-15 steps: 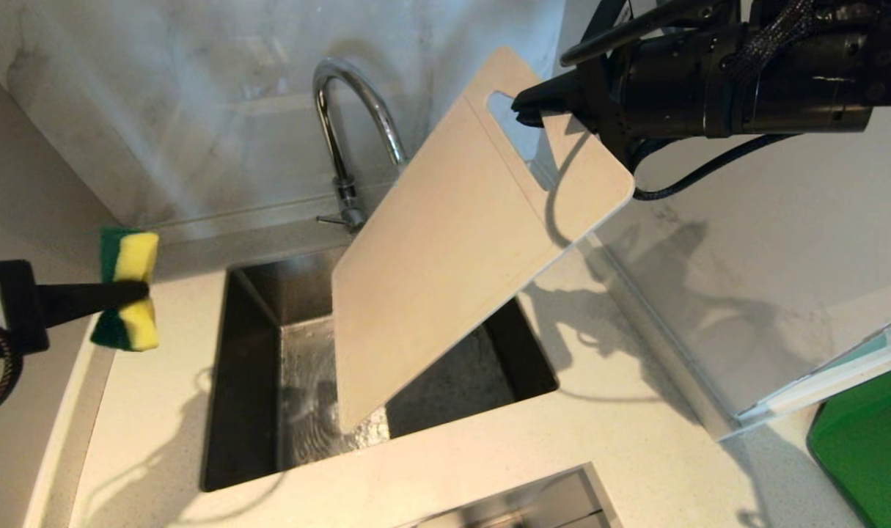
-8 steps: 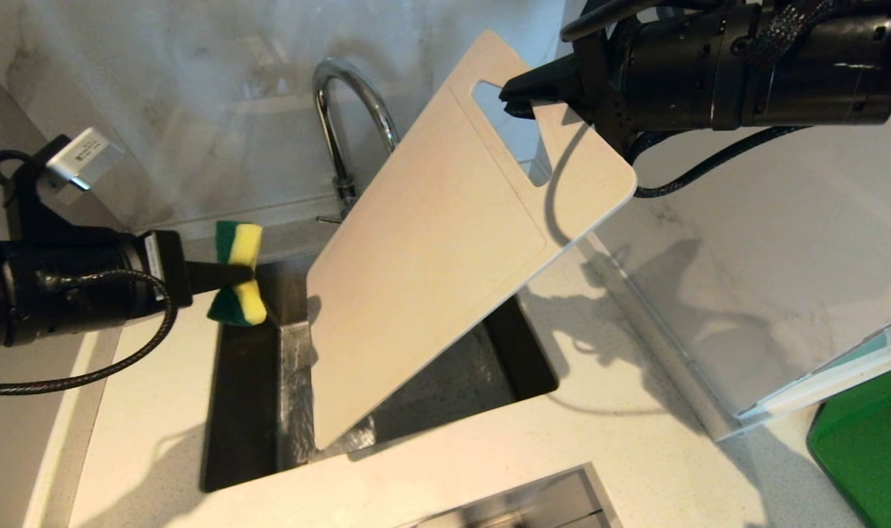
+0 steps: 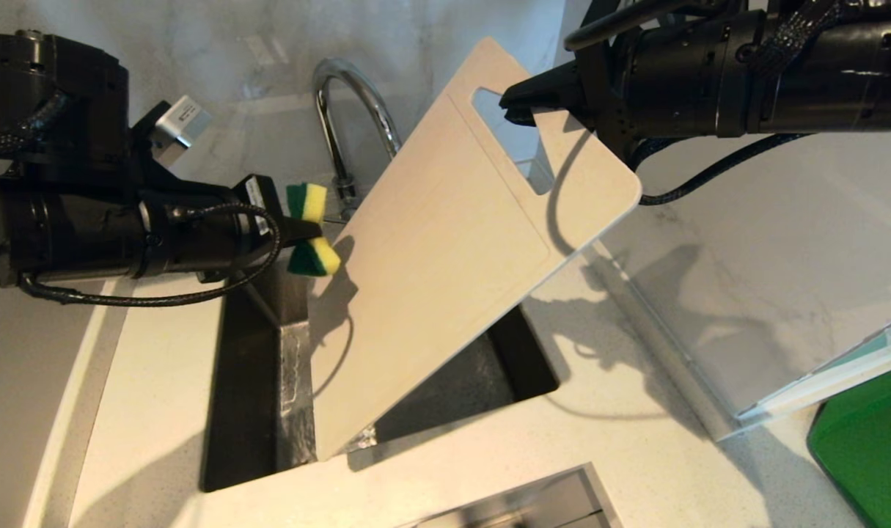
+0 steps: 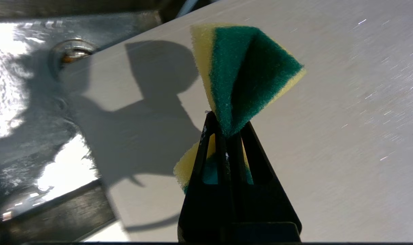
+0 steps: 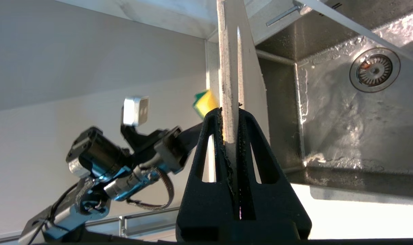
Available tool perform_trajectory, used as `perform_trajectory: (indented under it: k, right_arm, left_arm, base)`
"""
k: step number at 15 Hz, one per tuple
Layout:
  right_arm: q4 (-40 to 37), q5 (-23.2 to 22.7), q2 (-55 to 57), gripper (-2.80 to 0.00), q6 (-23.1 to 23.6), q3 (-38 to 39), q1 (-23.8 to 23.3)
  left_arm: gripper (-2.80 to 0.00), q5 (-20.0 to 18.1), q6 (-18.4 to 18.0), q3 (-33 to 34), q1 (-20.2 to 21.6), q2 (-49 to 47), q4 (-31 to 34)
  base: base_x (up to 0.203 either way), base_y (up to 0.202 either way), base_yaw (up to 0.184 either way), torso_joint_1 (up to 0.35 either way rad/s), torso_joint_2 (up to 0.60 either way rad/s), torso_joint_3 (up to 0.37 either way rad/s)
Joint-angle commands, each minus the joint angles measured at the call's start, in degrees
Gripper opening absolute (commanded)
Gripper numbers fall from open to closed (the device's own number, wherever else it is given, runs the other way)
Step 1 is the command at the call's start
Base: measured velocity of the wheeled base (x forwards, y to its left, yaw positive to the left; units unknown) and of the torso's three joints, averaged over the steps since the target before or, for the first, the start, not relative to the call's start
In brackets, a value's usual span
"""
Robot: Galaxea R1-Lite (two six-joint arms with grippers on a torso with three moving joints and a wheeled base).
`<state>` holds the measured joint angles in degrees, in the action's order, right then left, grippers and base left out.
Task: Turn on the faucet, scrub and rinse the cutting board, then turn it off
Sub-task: Scrub the cutting board underwater
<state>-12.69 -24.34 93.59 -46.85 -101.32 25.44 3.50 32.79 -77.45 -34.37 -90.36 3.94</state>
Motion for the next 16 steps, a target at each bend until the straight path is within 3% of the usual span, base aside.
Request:
perform_trajectory:
  k: [1,4,6,16]
  right_arm:
    - [-0.05,-0.14,-0.42,-2.8,-0.26,0.24,0.05]
    - [-0.05,-0.18,-1.11,-2.8,-0.26,0.31,0.05]
    - [0.06,-0.09,-1.56,-2.8,-0.26,0.97,0.05]
    - [0.38,-1.41,-2.35,-2.8,-0.26,1.12,0.05]
  left_arm:
    - [-2.8,0.1,2.34,-4.85,-2.29,-4.01,0.31]
    - [-2.8,-0.05,6.8,-10.07,-3.31,-7.2,1.21]
    - [-2.8,-0.45,7.79,-13.08,-3.34,-8.51,3.47]
    - [-2.8,-0.86,8.43,-9.28,-2.81,-7.93,3.38]
  base:
    - [0.0,0.0,0.0,0.0,0.0,0.0]
    - [0.0,0.0,0.0,0.0,0.0,0.0]
    - [0.0,0.0,0.0,0.0,0.0,0.0]
    - [0.0,0.0,0.0,0.0,0.0,0.0]
